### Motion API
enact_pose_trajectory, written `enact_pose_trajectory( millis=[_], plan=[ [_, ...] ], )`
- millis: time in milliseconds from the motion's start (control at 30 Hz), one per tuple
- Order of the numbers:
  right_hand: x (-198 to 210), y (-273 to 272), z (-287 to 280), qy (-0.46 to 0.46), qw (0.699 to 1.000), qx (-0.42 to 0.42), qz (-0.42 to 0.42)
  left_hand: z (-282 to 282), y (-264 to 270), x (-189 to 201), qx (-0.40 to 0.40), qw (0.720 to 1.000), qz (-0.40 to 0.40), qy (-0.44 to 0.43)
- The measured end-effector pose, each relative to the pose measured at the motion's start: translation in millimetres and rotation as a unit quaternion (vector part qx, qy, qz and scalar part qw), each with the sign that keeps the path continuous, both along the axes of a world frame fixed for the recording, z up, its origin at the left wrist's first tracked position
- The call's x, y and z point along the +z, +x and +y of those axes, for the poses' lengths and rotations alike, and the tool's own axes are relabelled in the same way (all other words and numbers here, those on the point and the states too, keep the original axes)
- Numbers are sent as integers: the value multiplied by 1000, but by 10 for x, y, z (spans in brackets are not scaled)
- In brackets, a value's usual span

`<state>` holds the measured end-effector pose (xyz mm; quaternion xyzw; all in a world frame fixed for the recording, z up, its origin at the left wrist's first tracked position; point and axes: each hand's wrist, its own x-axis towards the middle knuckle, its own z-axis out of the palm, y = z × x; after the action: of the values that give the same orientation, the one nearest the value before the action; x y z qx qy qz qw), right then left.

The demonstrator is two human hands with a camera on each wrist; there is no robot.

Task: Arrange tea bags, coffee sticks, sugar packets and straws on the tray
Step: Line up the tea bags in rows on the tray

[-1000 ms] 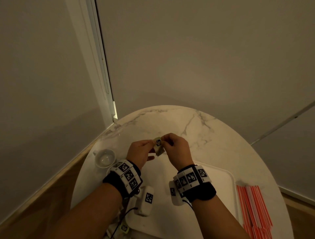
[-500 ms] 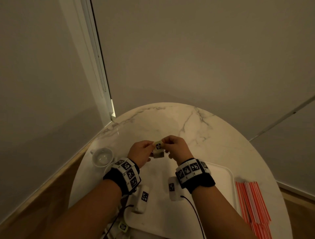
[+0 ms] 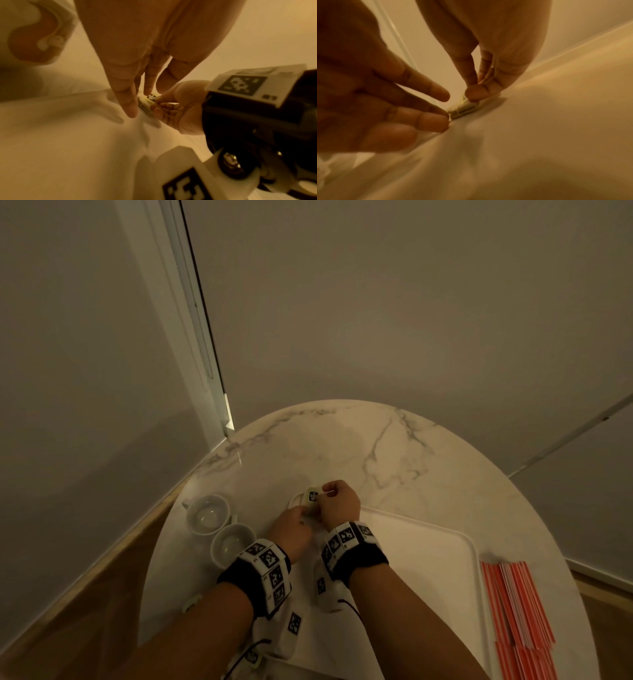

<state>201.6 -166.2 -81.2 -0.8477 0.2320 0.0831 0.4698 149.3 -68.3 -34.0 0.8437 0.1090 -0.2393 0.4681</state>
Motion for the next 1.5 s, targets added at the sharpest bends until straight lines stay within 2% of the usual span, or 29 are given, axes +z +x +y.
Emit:
enact_pose_trajectory(
  millis=[267, 533, 800, 1133, 1267, 1367, 1500],
  plan=[
    [-78, -126, -102, -67, 997, 36, -35, 23, 36, -42, -24, 999, 11, 21],
    [-98, -117, -17, -57, 996, 57, -34, 16, 90, -260, -44, 998, 15, 32],
    [-108, -122, -11, -56, 995, 72, -35, 45, 118, -254, -37, 999, 1, 11],
    [-114, -170, 5, -54, 996, 69, -29, 61, 98, -218, -39, 998, -19, 34],
    [-139, -178, 16, -55, 996, 64, -33, 52, 98, -239, -8, 999, -29, 36],
    [-153, -179, 22, -51, 996, 62, -32, 38, 159, -255, -36, 998, -33, 49],
    [-142, -173, 17, -54, 995, 79, -26, 19, 264, -254, -78, 994, 6, 74]
  ],
)
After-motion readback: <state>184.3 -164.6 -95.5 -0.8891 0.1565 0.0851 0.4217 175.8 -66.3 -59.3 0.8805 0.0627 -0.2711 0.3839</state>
